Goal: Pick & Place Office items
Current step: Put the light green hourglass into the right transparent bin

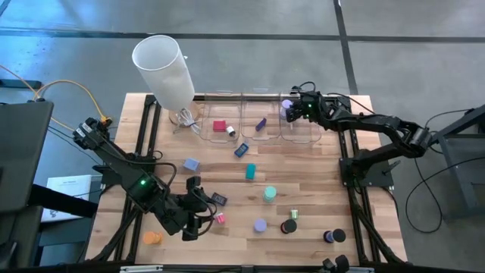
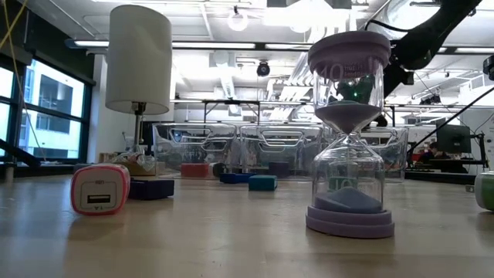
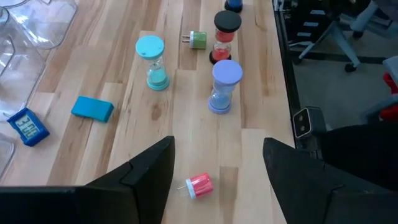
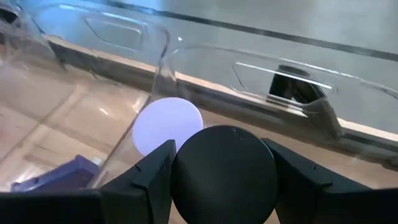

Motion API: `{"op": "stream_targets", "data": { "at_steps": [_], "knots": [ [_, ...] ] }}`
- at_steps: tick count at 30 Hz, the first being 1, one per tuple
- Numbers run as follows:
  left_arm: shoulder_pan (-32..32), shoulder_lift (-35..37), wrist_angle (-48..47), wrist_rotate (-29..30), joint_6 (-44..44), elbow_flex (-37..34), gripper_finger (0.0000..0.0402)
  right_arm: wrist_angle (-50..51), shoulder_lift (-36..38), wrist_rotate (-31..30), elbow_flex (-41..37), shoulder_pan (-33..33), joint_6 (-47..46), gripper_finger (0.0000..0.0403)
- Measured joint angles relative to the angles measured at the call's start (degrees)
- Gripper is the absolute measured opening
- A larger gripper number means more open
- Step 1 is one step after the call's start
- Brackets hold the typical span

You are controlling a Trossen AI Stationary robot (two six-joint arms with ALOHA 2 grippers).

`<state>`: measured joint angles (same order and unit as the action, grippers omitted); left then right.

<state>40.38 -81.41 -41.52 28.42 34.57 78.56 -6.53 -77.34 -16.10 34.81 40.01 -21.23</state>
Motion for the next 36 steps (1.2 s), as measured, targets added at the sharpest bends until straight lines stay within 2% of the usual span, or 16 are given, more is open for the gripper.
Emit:
{"op": "stream_targets", "data": {
  "at_steps": [21, 28, 33, 36],
  "knots": [
    [-0.22, 0.0, 0.0, -0.02, -0.24, 0.0, 0.0238, -1.07, 0.0, 0.06, -0.72, 0.14, 0.46, 0.0205],
    [-0.22, 0.0, -0.02, -0.02, -0.25, 0.0, 0.0238, -1.72, 0.0, -0.03, -0.8, 0.11, 0.5, 0.0197],
    [-0.22, 0.0, -0.02, -0.02, -0.26, 0.0, 0.0238, -3.65, 0.1, 1.35, -0.9, 0.11, 1.12, 0.0207],
    [-0.22, 0.0, -0.02, -0.02, -0.25, 0.0, 0.0238, -3.78, 0.27, 1.35, -0.9, 0.11, 1.89, 0.0197]
  ]
}}
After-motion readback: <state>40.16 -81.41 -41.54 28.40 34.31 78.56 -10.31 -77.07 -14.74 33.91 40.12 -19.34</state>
